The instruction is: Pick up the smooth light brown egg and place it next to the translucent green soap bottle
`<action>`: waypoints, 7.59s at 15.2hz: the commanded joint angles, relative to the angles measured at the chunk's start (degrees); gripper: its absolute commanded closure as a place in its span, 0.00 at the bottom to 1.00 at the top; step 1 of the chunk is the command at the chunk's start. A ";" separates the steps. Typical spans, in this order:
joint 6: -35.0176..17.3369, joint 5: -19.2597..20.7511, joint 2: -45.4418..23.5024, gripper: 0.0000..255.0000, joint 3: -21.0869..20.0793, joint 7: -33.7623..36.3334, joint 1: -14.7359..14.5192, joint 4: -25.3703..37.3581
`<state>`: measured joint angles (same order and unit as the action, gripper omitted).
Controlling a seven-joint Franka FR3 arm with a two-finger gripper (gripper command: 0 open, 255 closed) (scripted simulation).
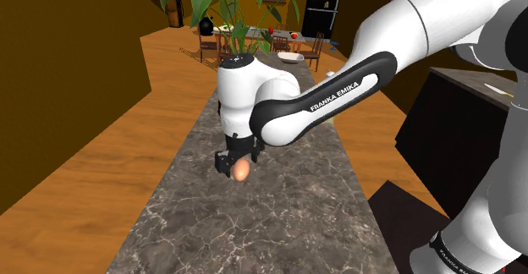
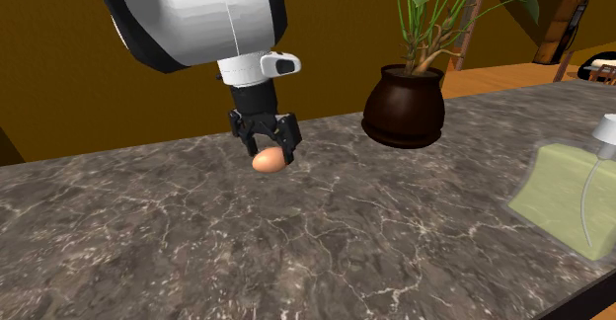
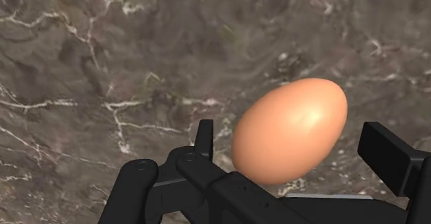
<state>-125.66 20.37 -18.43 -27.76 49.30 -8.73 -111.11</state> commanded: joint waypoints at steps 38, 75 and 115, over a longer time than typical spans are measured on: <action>10.16 -4.70 5.79 1.00 -1.53 -4.24 1.08 5.59; 38.31 -6.24 6.20 1.00 -2.74 -8.66 -0.75 33.76; 20.95 -16.16 36.87 1.00 20.61 -49.26 18.25 -7.09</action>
<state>-103.88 4.20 18.43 -7.11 -0.07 9.54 -117.39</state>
